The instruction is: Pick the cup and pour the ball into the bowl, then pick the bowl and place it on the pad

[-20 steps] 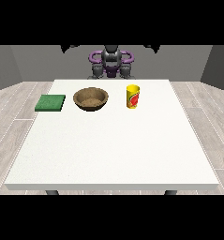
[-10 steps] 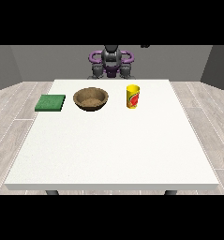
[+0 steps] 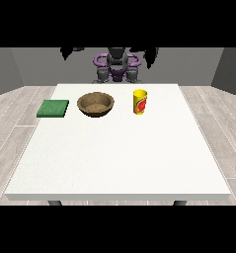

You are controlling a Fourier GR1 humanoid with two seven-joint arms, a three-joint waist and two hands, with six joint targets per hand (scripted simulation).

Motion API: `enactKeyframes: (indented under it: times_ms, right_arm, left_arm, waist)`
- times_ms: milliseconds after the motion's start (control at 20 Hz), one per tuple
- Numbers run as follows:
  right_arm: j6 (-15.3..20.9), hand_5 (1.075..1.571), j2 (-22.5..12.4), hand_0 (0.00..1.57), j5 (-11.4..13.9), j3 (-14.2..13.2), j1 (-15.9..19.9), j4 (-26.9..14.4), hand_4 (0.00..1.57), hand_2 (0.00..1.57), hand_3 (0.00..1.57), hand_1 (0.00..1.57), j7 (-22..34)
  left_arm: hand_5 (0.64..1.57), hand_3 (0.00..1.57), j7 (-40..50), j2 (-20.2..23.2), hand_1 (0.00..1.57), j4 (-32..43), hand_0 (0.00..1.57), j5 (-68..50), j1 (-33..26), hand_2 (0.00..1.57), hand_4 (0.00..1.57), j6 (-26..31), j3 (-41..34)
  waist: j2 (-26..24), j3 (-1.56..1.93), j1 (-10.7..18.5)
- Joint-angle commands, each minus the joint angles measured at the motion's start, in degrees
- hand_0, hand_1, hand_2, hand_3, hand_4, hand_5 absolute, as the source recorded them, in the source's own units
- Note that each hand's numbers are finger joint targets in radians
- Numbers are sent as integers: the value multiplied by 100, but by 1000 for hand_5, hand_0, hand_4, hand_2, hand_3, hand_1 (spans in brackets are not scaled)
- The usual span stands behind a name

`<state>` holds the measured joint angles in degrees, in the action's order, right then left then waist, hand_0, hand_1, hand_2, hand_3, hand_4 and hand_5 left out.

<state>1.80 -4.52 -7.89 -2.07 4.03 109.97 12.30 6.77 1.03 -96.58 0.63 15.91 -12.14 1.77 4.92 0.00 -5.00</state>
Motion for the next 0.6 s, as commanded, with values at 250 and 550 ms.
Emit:
enactKeyframes:
  times_ms: [250, 550]
  right_arm:
    - [-555, 1547, -290, 0, -416, -490, 365, -451, 678, 0, 0, 0, -885]
    - [-777, 1559, -453, 0, -612, -822, 282, -851, 667, 0, 0, 0, -1077]
  left_arm:
    - [1484, 0, -2046, 135, 0, 1546, 0, -17, 171, 0, 407, 241, -494]
    - [1451, 0, -2811, 337, 0, 2888, 0, -215, 226, 0, 0, 808, -712]
  waist:
    - [1087, -2, -261]
    - [787, -1, -191]
